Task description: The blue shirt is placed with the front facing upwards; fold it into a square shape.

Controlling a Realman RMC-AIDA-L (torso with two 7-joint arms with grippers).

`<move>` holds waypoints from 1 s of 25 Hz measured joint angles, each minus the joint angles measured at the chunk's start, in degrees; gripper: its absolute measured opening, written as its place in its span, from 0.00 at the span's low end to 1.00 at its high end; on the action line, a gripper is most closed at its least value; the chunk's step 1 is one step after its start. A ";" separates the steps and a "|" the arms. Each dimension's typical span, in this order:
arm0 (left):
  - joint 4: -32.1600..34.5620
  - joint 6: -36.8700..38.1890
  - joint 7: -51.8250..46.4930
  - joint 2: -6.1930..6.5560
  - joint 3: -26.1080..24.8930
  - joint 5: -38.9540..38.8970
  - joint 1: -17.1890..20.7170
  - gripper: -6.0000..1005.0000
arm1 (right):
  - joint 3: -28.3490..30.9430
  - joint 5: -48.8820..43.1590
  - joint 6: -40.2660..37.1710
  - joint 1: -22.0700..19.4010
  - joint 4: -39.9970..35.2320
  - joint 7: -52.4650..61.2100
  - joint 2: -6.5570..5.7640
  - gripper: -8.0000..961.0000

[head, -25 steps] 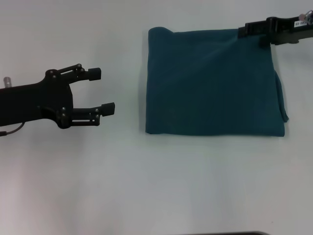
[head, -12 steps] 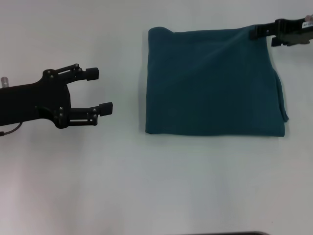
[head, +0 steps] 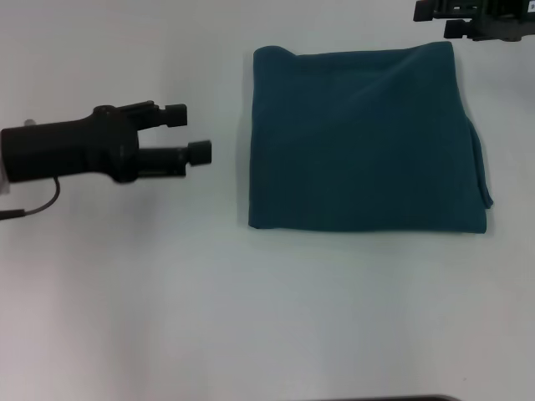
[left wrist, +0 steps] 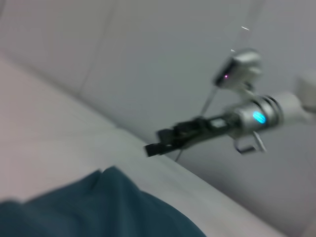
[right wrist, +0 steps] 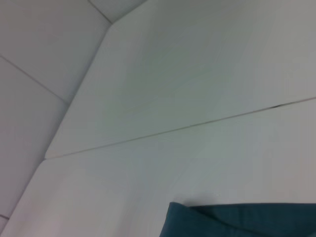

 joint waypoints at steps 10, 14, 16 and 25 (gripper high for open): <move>3.24 -8.50 -39.08 2.25 5.46 9.69 -10.20 0.90 | 0.26 0.45 -3.69 -0.46 0.33 -5.37 -0.22 0.94; 7.43 -12.65 -44.61 2.29 9.62 11.96 -14.16 0.90 | 0.14 0.32 -4.85 -0.48 0.04 -5.56 -0.53 0.94; 9.76 -15.10 -46.05 2.06 11.14 12.95 -15.97 0.90 | -0.08 0.26 -5.18 -0.53 0.03 -5.58 -0.71 0.94; 13.40 -21.32 -49.46 0.66 14.45 14.80 -18.11 0.90 | -0.28 -0.58 -6.20 -0.91 0.02 -6.13 -0.92 0.94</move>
